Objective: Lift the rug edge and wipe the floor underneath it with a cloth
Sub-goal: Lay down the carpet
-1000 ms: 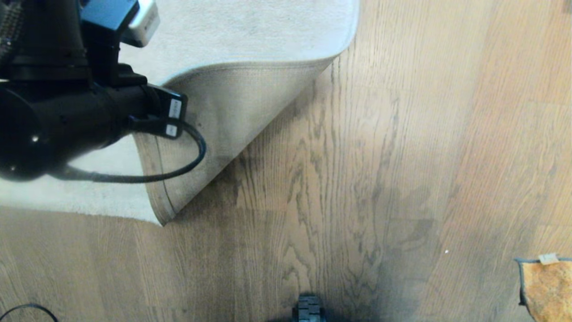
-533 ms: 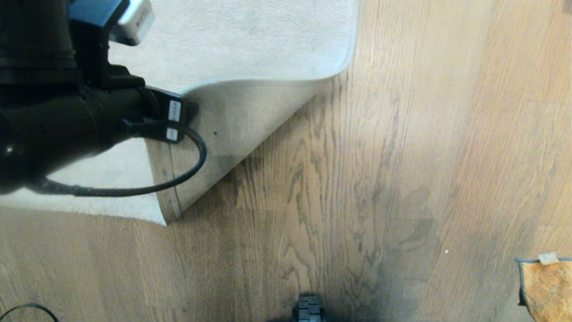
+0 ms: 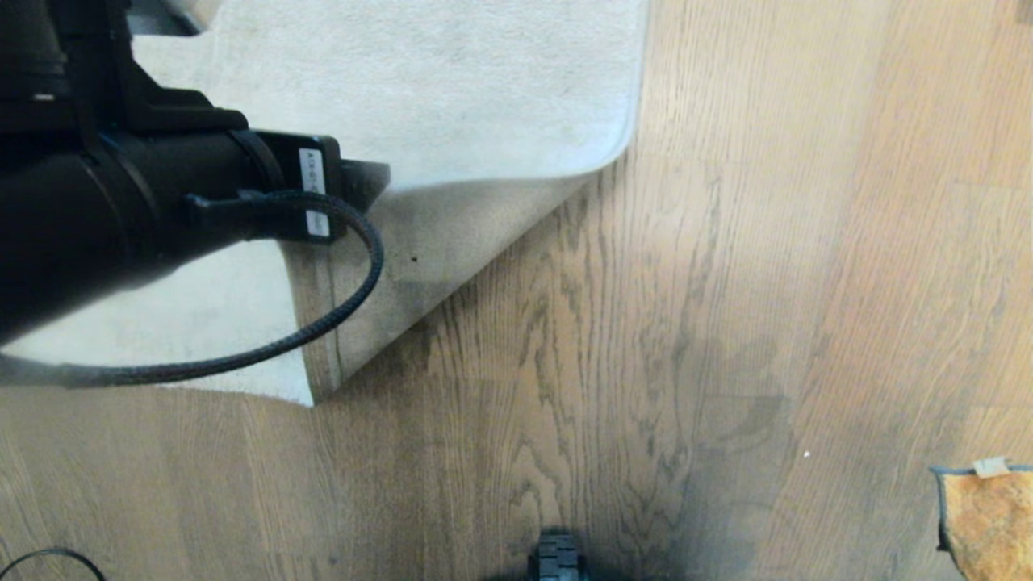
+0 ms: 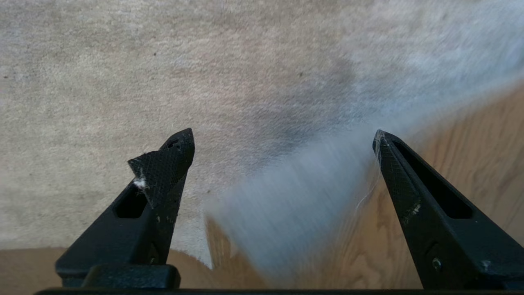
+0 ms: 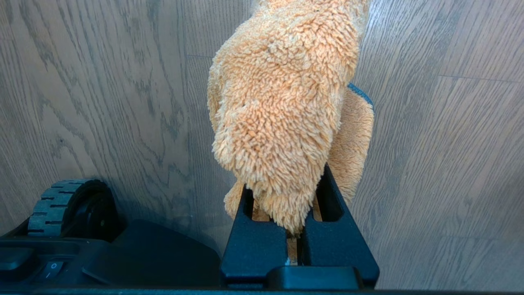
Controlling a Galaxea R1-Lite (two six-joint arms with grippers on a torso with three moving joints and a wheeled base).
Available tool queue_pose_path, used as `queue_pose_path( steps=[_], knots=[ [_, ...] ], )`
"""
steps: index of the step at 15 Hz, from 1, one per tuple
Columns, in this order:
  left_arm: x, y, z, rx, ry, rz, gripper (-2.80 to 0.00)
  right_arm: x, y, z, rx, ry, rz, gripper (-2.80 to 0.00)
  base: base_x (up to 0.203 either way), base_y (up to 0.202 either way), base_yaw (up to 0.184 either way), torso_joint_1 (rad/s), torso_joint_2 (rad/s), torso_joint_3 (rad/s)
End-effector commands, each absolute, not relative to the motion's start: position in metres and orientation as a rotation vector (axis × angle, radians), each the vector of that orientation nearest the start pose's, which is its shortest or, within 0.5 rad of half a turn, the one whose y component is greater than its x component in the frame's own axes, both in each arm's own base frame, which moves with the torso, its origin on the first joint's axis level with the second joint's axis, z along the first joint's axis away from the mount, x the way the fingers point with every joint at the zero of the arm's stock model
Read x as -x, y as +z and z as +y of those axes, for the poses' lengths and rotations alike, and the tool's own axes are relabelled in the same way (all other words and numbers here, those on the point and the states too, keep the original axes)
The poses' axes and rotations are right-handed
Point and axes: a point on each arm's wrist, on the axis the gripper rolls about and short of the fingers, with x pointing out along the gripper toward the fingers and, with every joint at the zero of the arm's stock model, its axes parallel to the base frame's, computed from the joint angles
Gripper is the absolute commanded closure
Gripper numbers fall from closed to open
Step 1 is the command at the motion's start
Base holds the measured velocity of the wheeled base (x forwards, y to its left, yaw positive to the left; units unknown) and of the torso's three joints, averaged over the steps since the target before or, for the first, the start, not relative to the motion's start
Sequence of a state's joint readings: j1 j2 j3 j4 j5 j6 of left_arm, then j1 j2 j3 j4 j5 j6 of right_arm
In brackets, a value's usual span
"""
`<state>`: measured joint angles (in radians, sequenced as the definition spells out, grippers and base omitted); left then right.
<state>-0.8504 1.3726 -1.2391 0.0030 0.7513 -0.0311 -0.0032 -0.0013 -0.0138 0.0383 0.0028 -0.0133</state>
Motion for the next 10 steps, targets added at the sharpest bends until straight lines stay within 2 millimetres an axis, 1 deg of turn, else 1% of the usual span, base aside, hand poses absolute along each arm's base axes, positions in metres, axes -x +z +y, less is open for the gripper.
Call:
queue_pose_path(
  steps=[1, 8, 9, 10],
  knots=[
    [-0.1546, 0.3336, -0.1541, -0.053, -0.096, 0.088, -2.80, 0.0239, 0.0755, 0.0001, 0.014, 0.000, 0.023, 0.00, 0.000, 0.000, 0.000, 0.000, 0.00, 0.000],
    [-0.1524, 0.3273, -0.1567, -0.072, -0.110, 0.103, -2.80, 0.0239, 0.0754, 0.0001, 0.014, 0.000, 0.025, 0.00, 0.000, 0.000, 0.000, 0.000, 0.00, 0.000],
    [-0.1518, 0.3268, -0.1584, -0.078, -0.116, 0.104, 0.00, 0.0239, 0.0754, 0.0001, 0.014, 0.000, 0.025, 0.00, 0.000, 0.000, 0.000, 0.000, 0.00, 0.000],
    [-0.1519, 0.3261, -0.1597, -0.079, -0.122, 0.106, 0.00, 0.0239, 0.0754, 0.0001, 0.014, 0.000, 0.025, 0.00, 0.000, 0.000, 0.000, 0.000, 0.00, 0.000]
  ],
)
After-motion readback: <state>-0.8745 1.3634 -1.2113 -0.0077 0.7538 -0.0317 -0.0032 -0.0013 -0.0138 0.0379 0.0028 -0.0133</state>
